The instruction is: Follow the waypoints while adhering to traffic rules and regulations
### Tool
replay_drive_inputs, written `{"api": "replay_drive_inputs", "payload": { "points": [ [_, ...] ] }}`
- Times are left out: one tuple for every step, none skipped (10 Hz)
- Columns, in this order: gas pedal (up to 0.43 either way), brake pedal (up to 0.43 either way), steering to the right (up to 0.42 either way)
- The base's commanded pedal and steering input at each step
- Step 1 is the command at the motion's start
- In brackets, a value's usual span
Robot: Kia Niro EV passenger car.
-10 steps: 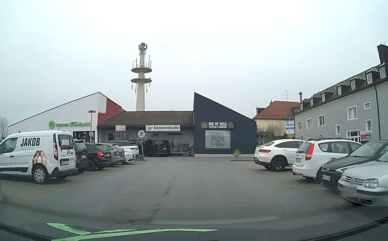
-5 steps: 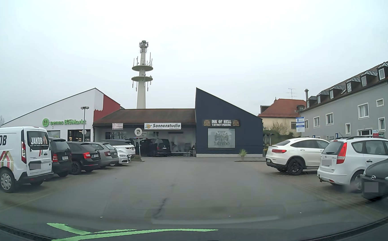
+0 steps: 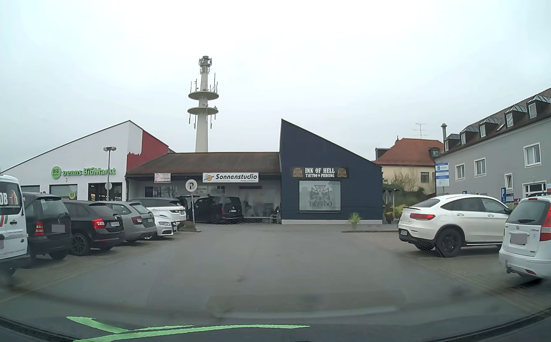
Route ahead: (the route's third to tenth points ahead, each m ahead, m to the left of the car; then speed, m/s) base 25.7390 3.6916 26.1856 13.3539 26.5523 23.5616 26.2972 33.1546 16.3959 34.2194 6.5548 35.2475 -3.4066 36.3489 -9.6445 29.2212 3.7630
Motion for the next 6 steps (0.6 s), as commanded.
{"api": "replay_drive_inputs", "payload": {
  "points": [
    [0.0,0.0,-0.011],
    [0.0,0.0,-0.011],
    [0.0,0.0,-0.01],
    [0.0,0.0,-0.01],
    [0.0,0.0,-0.011],
    [0.0,0.0,-0.014]
  ]
}}
